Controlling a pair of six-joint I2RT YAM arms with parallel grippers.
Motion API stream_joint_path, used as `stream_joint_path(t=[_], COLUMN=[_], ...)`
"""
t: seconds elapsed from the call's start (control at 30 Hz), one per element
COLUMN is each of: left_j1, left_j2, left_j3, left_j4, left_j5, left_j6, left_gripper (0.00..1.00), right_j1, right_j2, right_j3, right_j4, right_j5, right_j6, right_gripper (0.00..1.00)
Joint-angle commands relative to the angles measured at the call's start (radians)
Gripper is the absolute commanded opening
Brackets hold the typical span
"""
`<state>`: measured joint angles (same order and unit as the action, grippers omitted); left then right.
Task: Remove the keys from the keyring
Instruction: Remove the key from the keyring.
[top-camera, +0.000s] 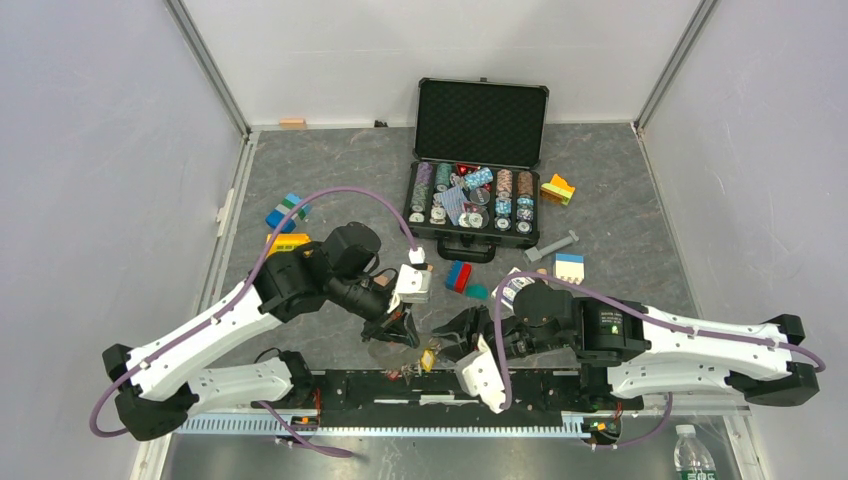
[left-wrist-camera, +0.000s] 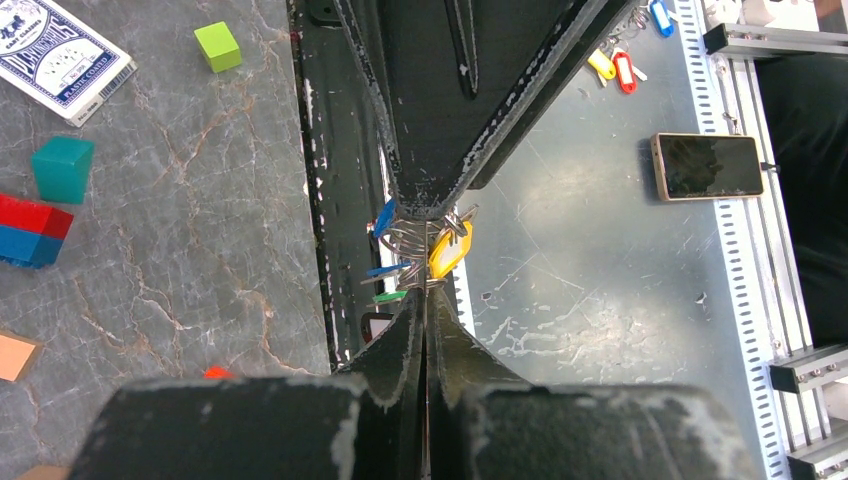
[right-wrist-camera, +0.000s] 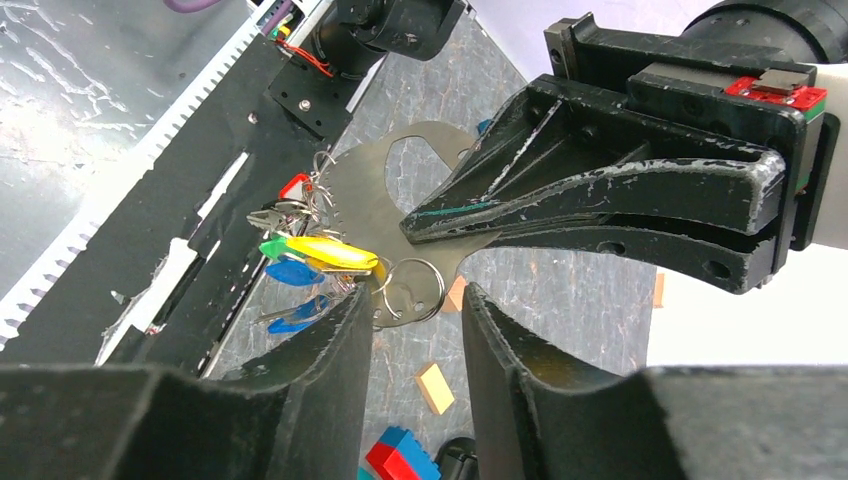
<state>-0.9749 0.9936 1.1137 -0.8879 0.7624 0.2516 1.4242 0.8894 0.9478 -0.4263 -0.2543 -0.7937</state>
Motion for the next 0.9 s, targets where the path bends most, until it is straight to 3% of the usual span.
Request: stream_joint_path(t=[0.0, 0.07, 0.13, 0.27, 0.53, 0.87], left_j1=[-0.002, -0.002, -0.002, -0.002, -0.002, -0.002], left_j2=[-0.001, 0.0, 0.0, 0.004, 0.006, 0.007], left_j3=[0.036, 0.036, 0.035, 0.038, 0.04, 0.04], left_j4=[0.023, 0.022, 0.023, 0.022, 0.023, 0.022], left_j5=[0.043, 0.044, 0.046, 0.051, 0.054, 0.049], left_j6=[0.023, 0.022, 0.023, 0.023, 0.024, 0.025], left_gripper=[0.02, 0.02, 0.02, 0.02, 0.02, 0.02], right_j1=[0.0, 0.001, 0.001, 0.0, 0.0, 0.0], right_j2=[0.005, 0.005, 0.006, 0.01, 0.021, -0.004], right_j3=[0.024, 0.023, 0.021, 0.02, 0.022, 0.025], right_j4=[0.027, 0.026, 0.026, 0.025, 0.022, 0.004], right_j5=[-0.012, -0.011, -0.011, -0.011, -0.009, 0.001], right_j6=[0.001, 0.002, 0.004, 0.004, 0.004, 0.013], right_gripper=[0.42, 0.43, 0.53, 0.55, 0.35, 0.29])
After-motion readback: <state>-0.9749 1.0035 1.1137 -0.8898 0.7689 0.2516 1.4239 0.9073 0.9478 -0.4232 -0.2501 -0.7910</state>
